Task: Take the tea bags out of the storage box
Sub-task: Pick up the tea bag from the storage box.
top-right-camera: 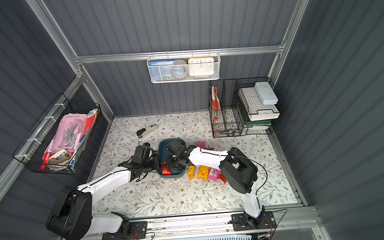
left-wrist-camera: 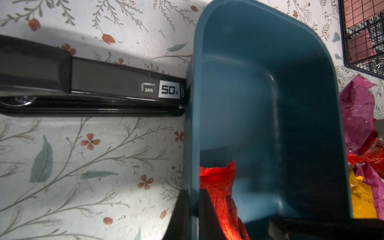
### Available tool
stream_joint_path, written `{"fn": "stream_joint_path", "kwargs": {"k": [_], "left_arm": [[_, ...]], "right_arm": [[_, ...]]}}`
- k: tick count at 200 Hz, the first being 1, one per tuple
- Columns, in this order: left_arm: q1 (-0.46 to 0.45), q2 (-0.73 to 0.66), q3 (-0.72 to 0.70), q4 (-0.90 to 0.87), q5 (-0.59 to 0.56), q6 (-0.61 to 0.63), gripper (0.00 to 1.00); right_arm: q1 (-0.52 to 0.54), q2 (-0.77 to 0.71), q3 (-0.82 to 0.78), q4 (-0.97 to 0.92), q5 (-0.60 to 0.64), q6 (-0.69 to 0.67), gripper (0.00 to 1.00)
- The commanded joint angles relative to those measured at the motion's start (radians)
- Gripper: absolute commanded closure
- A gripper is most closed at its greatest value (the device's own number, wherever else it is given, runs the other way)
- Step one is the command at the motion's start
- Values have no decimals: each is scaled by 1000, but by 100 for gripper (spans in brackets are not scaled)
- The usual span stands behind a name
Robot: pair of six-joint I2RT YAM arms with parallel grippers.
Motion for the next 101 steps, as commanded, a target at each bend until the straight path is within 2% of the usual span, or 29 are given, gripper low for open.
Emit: {"fn": "stream_joint_path", "kwargs": {"k": [1, 60, 101], "left_arm": [[-4, -8, 2, 4, -2, -16, 100], [-4, -8, 7, 3, -4, -14, 100], [-5, -14, 6, 1, -6, -16, 100]], "right_arm": [[13, 41, 43, 6, -61, -15, 49], [25, 92, 68, 11, -86, -32, 47], [25, 122, 82, -31, -48, -34, 48]]}}
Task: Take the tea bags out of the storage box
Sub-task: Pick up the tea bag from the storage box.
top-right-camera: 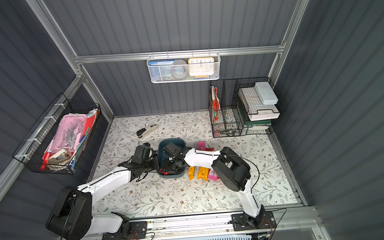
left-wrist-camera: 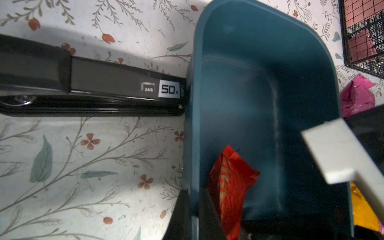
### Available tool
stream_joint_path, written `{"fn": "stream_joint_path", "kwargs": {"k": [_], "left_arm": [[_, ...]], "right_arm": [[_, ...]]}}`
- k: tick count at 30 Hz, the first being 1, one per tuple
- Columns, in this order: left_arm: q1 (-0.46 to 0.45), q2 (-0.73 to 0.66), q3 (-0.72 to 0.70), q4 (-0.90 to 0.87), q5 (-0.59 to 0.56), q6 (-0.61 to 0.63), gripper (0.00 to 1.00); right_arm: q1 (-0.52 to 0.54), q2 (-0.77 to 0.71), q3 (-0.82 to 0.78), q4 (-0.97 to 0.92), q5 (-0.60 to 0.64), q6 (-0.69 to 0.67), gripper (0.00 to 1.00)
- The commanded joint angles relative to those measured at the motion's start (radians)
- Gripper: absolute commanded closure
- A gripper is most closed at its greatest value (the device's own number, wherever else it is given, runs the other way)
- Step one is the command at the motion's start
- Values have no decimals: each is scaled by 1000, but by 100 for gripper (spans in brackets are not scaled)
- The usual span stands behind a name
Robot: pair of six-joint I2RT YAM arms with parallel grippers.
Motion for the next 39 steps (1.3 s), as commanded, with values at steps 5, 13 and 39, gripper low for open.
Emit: {"fn": "stream_joint_path", "kwargs": {"k": [5, 13, 39], "left_arm": [[-4, -17, 3, -2, -9, -13, 100], [-4, -23, 3, -6, -12, -13, 100], [-4, -22, 8, -1, -7, -9, 100]], "right_arm": [[5, 43, 42, -86, 97, 3, 51], [2, 25, 49, -109, 156, 2, 54], [-50, -81, 56, -186, 258, -489, 32]]}}
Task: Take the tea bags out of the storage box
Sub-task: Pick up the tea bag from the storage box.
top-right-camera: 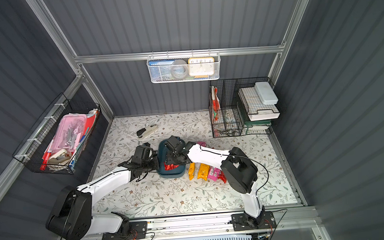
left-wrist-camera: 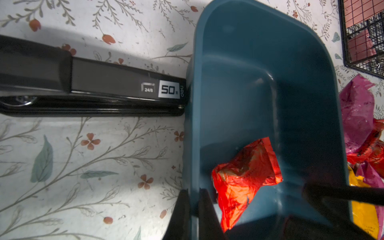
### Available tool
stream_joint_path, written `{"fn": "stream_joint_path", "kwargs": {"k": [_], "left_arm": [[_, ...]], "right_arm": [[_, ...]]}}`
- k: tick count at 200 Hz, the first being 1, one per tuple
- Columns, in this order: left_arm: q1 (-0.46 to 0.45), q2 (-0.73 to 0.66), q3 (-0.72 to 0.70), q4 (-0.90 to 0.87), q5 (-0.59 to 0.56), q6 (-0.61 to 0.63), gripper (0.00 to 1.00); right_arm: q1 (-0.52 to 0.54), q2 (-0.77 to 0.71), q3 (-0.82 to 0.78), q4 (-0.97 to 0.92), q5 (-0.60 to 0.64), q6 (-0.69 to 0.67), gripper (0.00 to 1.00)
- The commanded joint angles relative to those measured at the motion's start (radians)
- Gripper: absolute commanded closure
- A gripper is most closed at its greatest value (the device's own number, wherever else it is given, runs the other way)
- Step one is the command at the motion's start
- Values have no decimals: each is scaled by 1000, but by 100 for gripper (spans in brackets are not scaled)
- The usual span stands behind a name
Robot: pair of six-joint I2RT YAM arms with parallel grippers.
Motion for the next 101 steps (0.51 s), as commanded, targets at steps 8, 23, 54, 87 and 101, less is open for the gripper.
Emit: {"fn": "stream_joint_path", "kwargs": {"k": [8, 23, 54, 87, 101], "left_arm": [[-3, -21, 5, 1, -1, -7, 100], [-3, -23, 5, 3, 3, -7, 100], [-2, -22, 2, 12, 7, -10, 100], [-3, -21, 3, 22, 9, -13, 100], [-3, -25, 7, 20, 6, -9, 100]], "right_arm": [[-21, -3, -5, -44, -19, -447, 32], [-27, -28, -21, -8, -40, -598, 32], [-32, -57, -31, 20, -107, -876, 32], [-38, -40, -16, 39, -197, -1109, 33], [-39, -20, 13, 9, -206, -1181, 33]]}}
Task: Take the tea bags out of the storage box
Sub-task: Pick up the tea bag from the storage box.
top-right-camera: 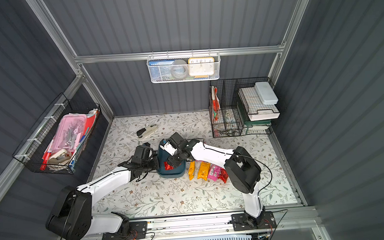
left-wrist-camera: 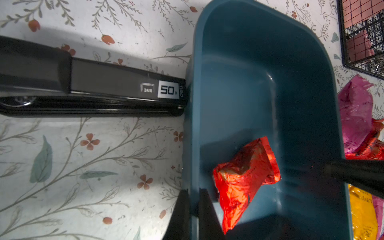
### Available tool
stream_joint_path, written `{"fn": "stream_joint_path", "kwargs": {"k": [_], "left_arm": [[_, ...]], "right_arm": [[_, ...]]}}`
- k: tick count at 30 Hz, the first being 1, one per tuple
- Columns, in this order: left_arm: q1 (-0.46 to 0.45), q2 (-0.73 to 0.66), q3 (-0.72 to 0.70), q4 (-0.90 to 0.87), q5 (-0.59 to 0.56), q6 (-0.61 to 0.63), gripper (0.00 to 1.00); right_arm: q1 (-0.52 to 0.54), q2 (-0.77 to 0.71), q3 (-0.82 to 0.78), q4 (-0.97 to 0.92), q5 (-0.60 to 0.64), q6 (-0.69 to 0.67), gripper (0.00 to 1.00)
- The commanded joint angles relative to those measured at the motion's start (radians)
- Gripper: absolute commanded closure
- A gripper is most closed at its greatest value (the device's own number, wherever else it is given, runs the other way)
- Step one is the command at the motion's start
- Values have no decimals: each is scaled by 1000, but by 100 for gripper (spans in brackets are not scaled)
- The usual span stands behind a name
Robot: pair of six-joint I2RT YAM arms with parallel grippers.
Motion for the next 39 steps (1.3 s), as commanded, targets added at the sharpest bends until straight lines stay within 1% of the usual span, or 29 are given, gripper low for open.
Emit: {"fn": "stream_joint_path", "kwargs": {"k": [1, 5, 8, 11, 12, 13, 18, 23, 28, 31, 35, 36, 38, 39], "left_arm": [[-3, -25, 8, 18, 3, -9, 100], [-2, -33, 6, 16, 1, -9, 100], [-3, -33, 3, 19, 6, -12, 100], [-3, -29, 5, 22, 10, -11, 100], [-3, -28, 7, 21, 11, -11, 100], [-3, -30, 8, 21, 9, -10, 100], [-3, -31, 12, 14, 9, -6, 100], [-3, -37, 14, 1, 5, 1, 100], [-2, -41, 15, -4, 3, -1, 100], [-2, -42, 17, -7, 1, -1, 100], [-3, -43, 16, -12, 1, -2, 100], [-3, -45, 15, -12, 0, -3, 100], [-3, -48, 14, -13, 0, -5, 100], [-3, -49, 15, -15, 0, -7, 100]], "right_arm": [[-7, 17, 33, -22, -75, -266, 33], [-10, 64, 90, -64, -75, -324, 34], [-12, 88, 104, -64, -64, -322, 34], [-12, 119, 118, -107, -75, -325, 34], [-12, 129, 123, -119, -114, -324, 35], [-12, 136, 125, -121, -118, -323, 35], [-13, 152, 116, -102, -106, -333, 36], [-23, 197, 164, -134, -108, -353, 37], [-26, 232, 166, -128, -104, -360, 39], [-29, 238, 164, -119, -103, -338, 43], [-34, 248, 182, -152, -113, -317, 53], [-35, 249, 184, -157, -106, -318, 56], [-36, 252, 180, -155, -96, -316, 58], [-36, 255, 179, -155, -56, -315, 59]]}}
